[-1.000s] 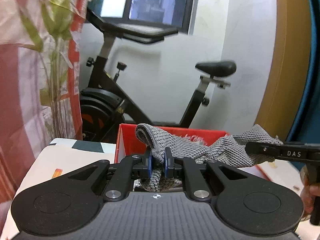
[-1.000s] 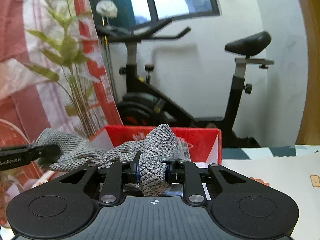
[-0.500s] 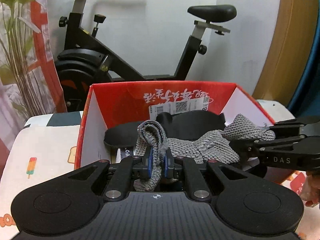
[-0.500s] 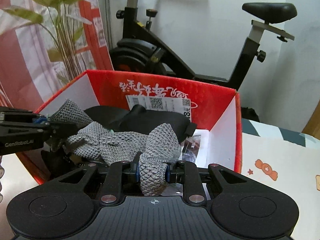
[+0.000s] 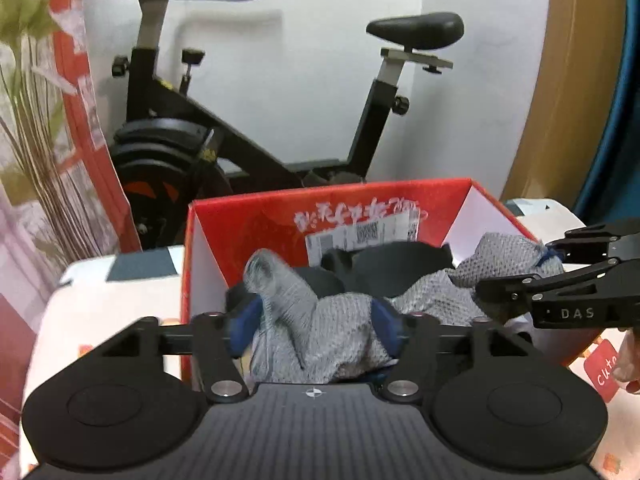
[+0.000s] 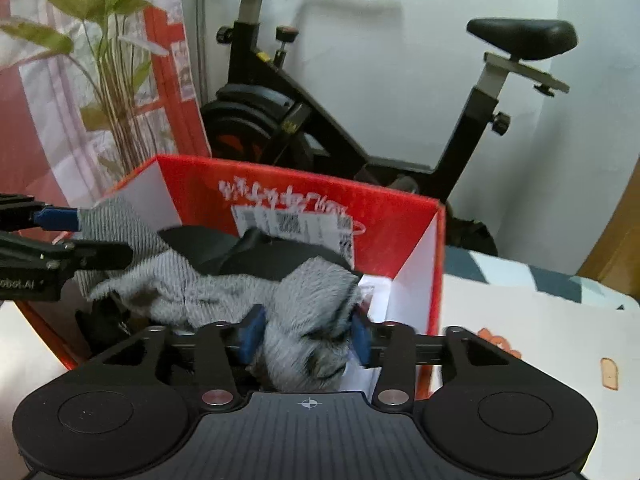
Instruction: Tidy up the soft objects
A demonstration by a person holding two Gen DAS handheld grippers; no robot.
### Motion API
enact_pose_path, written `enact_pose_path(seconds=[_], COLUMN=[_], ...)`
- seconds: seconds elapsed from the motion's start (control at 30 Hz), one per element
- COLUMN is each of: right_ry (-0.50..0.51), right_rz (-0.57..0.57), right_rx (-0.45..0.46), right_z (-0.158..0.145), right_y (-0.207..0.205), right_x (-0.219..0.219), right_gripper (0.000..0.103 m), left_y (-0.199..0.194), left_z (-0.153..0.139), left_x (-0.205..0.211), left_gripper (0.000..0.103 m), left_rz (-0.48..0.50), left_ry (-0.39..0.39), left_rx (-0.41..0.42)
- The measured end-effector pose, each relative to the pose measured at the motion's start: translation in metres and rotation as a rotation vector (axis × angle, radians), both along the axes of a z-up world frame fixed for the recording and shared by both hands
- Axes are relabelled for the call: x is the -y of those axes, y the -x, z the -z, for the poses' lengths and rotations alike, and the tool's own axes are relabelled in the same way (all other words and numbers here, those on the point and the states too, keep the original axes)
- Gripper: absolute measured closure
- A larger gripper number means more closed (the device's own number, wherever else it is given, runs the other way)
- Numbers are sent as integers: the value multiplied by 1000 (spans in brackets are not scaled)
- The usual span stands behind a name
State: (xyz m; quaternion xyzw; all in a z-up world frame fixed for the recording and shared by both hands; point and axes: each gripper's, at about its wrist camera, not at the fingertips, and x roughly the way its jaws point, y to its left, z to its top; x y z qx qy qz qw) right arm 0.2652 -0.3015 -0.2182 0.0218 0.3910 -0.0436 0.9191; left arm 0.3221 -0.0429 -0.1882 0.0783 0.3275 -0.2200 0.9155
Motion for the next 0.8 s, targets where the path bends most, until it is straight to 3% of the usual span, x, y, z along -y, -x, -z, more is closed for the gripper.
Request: enact_pose_path(seconds=[0.07, 0.1, 0.23, 0.37, 0.47, 0.8], right_ry=[4, 5, -23, -66, -106, -185], right_rz=[7, 8, 9, -9, 7, 56], right_rx=[30, 44, 98, 110, 84, -31], right_z=[-11, -16, -34, -38, -30, 14], right_y=[4, 6, 13, 16, 13, 7], right_x=[2, 2, 5, 8, 10, 12], right_gripper=[43, 43, 37, 53, 53, 64], left_y=[2, 3, 11, 15, 12, 16], left_z=[-7, -11, -26, -34, -34, -28], left_x=[1, 2, -2, -8, -12, -15], left_gripper=[24, 16, 1, 0, 0, 0], left_rz=[3, 1, -22, -54, -61, -100], left_ry=[-2, -1, 29, 63, 104, 81], left_rx=[18, 28, 85, 114, 88, 104])
